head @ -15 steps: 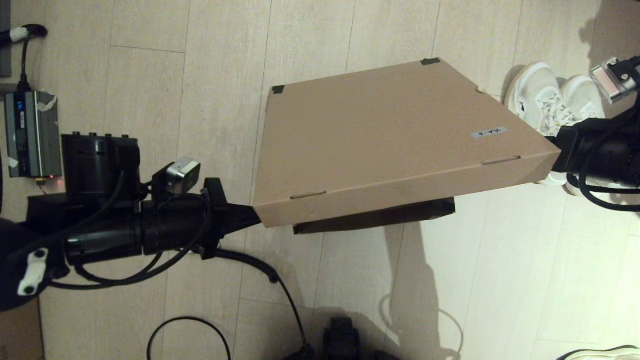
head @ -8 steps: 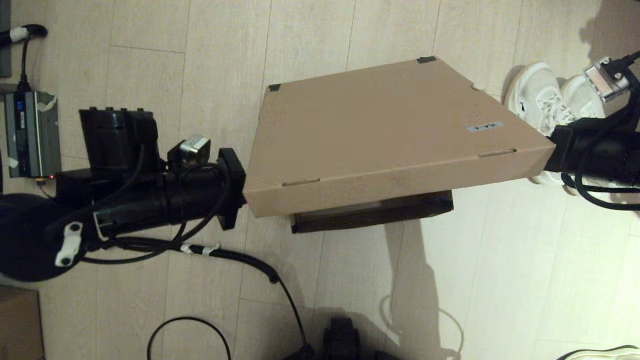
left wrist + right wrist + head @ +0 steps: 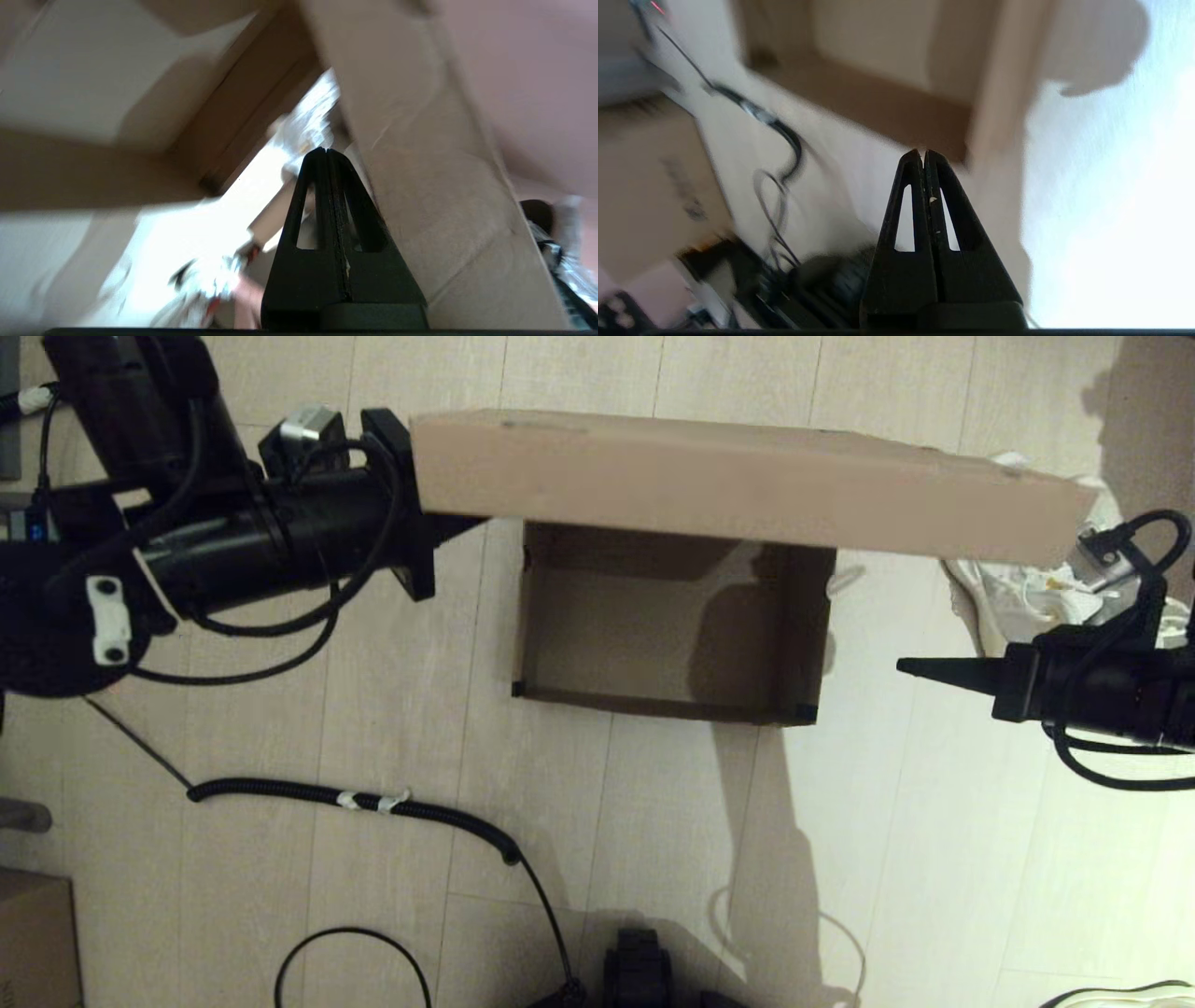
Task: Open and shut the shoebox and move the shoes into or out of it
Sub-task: Open the shoe box
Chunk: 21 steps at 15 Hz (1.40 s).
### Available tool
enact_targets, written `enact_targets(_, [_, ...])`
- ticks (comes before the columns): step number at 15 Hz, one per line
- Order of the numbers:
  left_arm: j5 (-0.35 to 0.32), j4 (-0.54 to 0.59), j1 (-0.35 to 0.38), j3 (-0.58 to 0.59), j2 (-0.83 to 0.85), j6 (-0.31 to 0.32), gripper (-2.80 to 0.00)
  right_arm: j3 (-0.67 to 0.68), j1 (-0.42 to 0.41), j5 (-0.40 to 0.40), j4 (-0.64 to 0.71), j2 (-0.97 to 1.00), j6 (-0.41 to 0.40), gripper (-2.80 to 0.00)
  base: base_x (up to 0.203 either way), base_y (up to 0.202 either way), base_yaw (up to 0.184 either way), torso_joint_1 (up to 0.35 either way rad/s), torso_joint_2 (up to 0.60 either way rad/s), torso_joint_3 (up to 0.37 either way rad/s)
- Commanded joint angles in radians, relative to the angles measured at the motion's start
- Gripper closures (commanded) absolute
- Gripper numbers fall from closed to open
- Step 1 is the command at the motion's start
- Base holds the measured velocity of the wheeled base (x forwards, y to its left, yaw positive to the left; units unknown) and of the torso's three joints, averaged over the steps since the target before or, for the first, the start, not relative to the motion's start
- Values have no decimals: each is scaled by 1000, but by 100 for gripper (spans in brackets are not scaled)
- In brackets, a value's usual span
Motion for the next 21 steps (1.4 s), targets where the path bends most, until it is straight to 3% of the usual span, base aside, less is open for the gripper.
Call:
enact_targets(1, [-3, 17, 5, -122, 40, -7, 0, 57, 0, -6, -3, 0, -32, 0, 0, 0, 0, 0, 0, 0])
enact_targets(5, [-7, 73, 24, -407, 196, -9, 0, 171, 19, -49, -157, 21, -54, 0, 0, 0, 0, 0, 0, 0])
enact_targets(8, [-10, 46, 30, -545, 306, -52, 0, 252, 23, -78, -295, 53, -98, 0, 0, 0, 0, 0, 0, 0])
enact_targets(12, [-11, -143, 28, -549, 370, -77, 0, 307, 65, -174, -561, 102, -86, 0, 0, 0, 0, 0, 0, 0])
enact_targets(15, [-11, -209, 30, -550, 397, -79, 0, 321, 169, -340, -794, 157, -82, 0, 0, 0, 0, 0, 0, 0])
enact_targets(18, [-11, -211, 30, -550, 400, -78, 0, 245, 314, -509, -879, 191, -80, 0, 0, 0, 0, 0, 0, 0])
enact_targets(21, [-12, -211, 49, -550, 402, -78, 0, 86, 384, -620, -885, 201, -93, 0, 0, 0, 0, 0, 0, 0])
